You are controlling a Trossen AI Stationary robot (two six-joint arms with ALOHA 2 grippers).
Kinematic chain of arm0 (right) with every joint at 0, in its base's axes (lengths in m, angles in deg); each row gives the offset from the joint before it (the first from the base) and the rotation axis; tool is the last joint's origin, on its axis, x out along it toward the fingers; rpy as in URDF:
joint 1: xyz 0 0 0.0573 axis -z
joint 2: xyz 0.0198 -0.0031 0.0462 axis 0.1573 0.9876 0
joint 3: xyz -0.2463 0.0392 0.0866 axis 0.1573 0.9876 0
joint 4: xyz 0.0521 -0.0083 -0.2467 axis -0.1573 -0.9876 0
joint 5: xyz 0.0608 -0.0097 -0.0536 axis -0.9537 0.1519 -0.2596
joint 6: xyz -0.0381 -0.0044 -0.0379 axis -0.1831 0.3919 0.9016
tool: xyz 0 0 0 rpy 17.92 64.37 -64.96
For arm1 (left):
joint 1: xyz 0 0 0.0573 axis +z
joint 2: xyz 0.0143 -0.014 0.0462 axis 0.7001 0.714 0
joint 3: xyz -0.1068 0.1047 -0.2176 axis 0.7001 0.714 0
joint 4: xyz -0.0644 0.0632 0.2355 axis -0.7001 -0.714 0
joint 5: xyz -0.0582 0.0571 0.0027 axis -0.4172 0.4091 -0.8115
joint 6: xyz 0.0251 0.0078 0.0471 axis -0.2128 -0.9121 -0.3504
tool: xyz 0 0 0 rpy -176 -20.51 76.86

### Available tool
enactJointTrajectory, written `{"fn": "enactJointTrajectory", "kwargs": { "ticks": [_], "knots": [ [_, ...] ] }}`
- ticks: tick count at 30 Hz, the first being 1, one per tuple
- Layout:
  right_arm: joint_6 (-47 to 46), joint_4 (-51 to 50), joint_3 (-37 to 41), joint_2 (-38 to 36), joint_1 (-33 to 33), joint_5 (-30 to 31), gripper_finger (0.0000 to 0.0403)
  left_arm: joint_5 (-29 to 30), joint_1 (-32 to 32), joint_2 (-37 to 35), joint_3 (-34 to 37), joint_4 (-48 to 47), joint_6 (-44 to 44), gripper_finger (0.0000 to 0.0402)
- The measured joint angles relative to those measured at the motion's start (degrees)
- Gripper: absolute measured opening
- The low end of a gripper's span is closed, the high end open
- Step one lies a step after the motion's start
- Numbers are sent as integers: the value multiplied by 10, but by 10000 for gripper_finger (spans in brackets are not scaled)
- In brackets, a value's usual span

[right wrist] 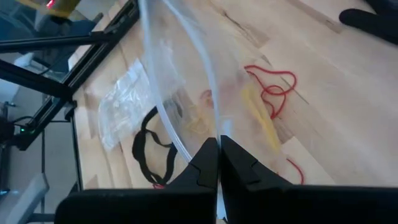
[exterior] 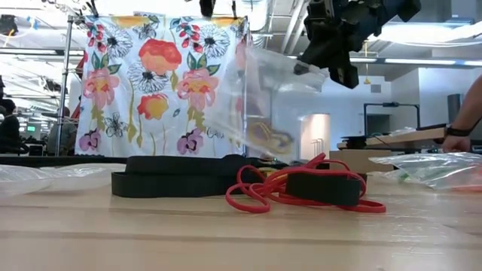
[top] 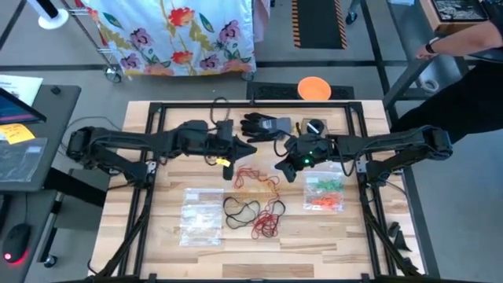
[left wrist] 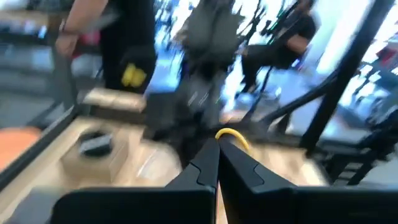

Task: Sort rubber bands
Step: Put the yellow rubber band into the transparent zip bag

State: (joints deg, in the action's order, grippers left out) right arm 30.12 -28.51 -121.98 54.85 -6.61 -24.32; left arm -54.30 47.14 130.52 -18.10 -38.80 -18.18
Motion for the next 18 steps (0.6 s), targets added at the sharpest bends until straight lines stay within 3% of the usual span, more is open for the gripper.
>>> {"fn": "enactJointTrajectory", "kwargs": {
  "ticks": [11, 18],
  "knots": [
    [-11, 16, 0, 14, 1, -1, 5, 5, 4, 23, 0, 38, 1, 0],
    [-13, 20, 0, 26, 20, -9, 5, -51, 4, 38, 0, 136, 25, 0]
  ]
}}
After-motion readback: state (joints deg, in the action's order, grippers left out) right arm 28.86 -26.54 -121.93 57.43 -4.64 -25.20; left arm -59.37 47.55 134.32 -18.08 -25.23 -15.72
